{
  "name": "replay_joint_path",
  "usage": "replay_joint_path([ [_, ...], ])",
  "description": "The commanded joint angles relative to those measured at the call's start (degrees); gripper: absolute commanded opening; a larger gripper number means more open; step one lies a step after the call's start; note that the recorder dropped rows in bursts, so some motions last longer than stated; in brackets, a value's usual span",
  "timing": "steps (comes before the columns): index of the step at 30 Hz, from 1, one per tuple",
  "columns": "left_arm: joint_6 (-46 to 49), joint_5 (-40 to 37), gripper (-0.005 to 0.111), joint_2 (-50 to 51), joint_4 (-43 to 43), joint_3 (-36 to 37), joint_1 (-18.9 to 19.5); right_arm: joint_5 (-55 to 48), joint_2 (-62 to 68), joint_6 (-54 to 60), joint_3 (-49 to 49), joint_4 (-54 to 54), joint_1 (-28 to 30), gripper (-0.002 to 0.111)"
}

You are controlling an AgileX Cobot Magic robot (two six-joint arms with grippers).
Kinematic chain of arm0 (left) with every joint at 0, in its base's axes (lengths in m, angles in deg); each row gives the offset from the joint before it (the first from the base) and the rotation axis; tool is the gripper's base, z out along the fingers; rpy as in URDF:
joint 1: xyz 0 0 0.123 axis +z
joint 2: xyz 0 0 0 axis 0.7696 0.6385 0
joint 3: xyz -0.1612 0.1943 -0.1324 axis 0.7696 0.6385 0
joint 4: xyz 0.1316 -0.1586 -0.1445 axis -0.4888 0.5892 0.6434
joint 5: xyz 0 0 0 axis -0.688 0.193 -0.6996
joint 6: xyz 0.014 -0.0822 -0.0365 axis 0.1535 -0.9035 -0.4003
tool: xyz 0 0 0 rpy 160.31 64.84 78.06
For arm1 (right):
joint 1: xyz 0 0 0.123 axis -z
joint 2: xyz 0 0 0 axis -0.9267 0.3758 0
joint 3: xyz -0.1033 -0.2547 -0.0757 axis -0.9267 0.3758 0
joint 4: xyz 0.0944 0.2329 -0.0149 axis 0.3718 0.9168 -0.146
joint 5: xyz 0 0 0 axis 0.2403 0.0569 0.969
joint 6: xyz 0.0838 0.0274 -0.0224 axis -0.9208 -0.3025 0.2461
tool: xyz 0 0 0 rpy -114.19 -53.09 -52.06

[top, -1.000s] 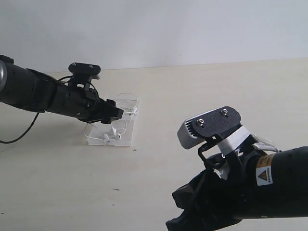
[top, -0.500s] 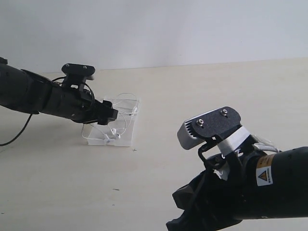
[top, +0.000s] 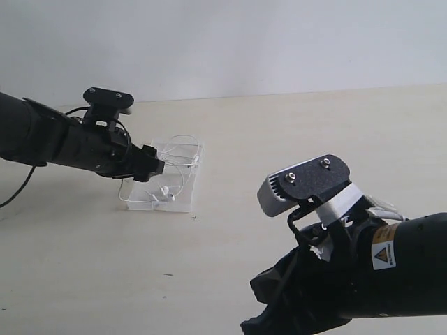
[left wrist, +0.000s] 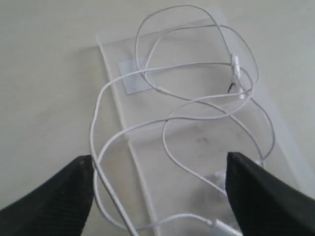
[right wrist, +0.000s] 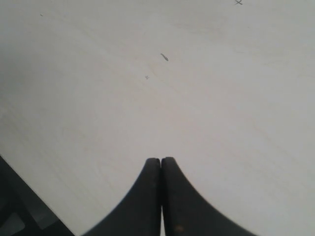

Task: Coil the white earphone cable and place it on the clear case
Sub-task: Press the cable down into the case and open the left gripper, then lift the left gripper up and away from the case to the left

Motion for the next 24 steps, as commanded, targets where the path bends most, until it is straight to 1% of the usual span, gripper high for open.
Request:
replay_joint_path([
  [1,-0.28,2.23,0.072,-0.69,-1.41,1.03,0.61,0.19,-0.31,0.11,0.24,0.14,-0.06,0.000],
  [10,-0.28,2.37,0.072,-2.54,-1.41,2.46,3.45,0.78,-0.31,0.11,0.24,0.10,-0.06,0.000],
  [15,-0.41,1.34,0.072,-4.11,-1.41,3.65,4.09,0.90,-0.31,0.11,0.24,0.10,-0.06,0.000],
  [24,-3.95,-10.51,0.072,-10.57,-1.65,3.89,4.09,2.12,-0.31,0.11,0.24,0.10,-0.06,0.000],
])
